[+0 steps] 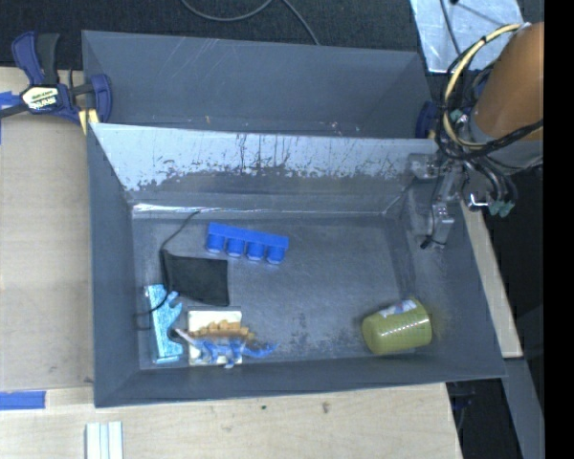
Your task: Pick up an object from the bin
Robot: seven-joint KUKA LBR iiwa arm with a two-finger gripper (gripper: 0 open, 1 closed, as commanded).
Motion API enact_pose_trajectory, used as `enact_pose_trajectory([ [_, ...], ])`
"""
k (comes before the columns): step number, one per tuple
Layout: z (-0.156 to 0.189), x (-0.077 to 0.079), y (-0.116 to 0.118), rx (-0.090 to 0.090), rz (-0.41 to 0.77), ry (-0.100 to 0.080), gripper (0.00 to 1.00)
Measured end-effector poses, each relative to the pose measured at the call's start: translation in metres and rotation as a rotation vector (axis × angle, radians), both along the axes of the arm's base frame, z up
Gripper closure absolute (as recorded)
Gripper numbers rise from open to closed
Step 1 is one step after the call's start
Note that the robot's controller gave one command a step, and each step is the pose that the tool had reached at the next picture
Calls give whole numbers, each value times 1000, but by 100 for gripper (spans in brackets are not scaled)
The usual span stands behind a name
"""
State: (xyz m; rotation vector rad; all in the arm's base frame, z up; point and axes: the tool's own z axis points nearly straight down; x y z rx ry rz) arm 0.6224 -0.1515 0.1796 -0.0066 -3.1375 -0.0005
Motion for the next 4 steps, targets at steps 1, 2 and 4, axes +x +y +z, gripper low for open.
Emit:
enact_pose_trajectory([
  [1,6,2,1,-1,3,-8,0],
  [2,-55,-28,49,-2,-19,-9,0],
  [4,-80,-62,85,-2,-75,-21,0],
])
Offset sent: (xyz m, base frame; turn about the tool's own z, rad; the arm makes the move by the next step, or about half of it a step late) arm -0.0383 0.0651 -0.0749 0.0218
